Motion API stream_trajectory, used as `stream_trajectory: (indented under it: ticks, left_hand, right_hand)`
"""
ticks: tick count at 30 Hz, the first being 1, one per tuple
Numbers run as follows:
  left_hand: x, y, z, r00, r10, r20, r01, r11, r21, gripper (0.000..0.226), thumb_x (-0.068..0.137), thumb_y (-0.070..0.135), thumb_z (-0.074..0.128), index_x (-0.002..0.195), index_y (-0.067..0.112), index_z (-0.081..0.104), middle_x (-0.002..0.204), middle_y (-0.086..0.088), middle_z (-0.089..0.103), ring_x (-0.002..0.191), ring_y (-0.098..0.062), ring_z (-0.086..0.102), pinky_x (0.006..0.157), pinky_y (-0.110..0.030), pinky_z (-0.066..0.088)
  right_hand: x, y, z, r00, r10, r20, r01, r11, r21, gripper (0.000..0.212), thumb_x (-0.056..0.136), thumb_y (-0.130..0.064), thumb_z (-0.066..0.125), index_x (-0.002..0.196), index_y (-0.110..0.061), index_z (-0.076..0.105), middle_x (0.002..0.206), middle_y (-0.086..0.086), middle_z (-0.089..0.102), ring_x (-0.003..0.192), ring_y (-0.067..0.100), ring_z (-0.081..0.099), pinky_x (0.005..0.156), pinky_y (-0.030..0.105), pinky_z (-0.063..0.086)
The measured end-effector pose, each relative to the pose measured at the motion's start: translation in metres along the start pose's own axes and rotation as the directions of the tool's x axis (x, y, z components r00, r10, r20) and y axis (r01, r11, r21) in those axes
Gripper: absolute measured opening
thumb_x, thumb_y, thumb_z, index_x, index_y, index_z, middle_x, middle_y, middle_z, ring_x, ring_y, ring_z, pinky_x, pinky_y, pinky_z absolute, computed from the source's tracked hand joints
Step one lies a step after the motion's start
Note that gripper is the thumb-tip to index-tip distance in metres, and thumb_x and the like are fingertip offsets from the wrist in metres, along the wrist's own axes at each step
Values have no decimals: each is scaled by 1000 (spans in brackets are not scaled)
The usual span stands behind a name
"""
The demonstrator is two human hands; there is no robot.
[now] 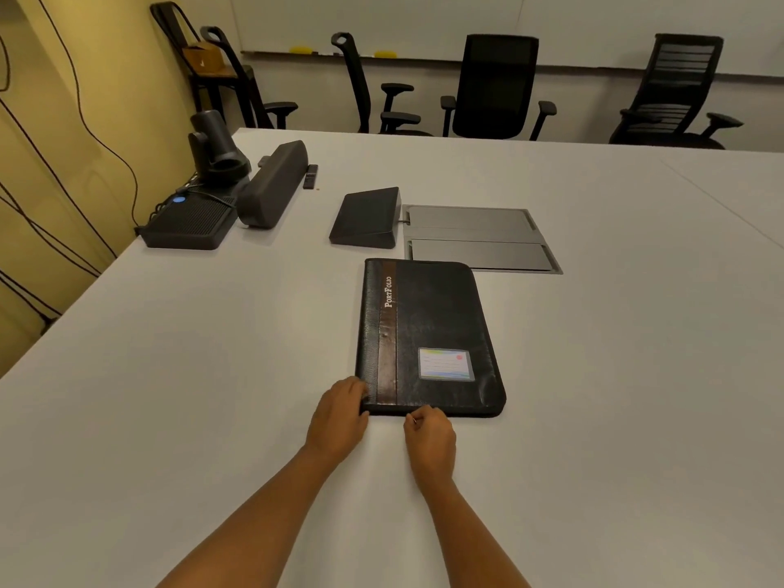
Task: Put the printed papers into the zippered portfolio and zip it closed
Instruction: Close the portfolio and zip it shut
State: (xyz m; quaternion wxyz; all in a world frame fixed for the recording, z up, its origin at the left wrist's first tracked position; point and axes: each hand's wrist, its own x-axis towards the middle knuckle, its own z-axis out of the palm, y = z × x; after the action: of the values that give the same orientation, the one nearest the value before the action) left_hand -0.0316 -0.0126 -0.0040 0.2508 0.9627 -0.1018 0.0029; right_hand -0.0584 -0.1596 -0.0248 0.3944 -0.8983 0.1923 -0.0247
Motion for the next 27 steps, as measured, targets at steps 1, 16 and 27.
stream_trajectory:
  ticks: [1,16,27]
  left_hand:
    - [4,6,4,999,24,48,-26,999,37,37,89,17,56,125,12,50,132,-7,50,125,-22,46,104,-26,37]
    - [32,30,32,932,-85,353,-114,854,507,58,102,22,30,149,8,-1,155,-28,3,142,-48,9,117,-50,20]
    - [47,72,22,912,-230,339,39,872,488,62,88,6,54,141,13,24,146,-32,27,132,-46,35,106,-50,39]
  right_hand:
    - [1,1,-1,1000,1,6,-1,1000,-6,15,91,-19,56,92,-7,65,99,8,64,85,15,59,70,17,40]
    - [9,22,-17,999,-5,-43,7,999,45,13,90,-17,58,84,-7,63,88,7,64,75,13,56,67,19,42]
    - [33,76,-81,983,141,-118,-129,986,105,15,91,-16,55,84,-3,60,87,9,60,75,18,53,68,25,39]
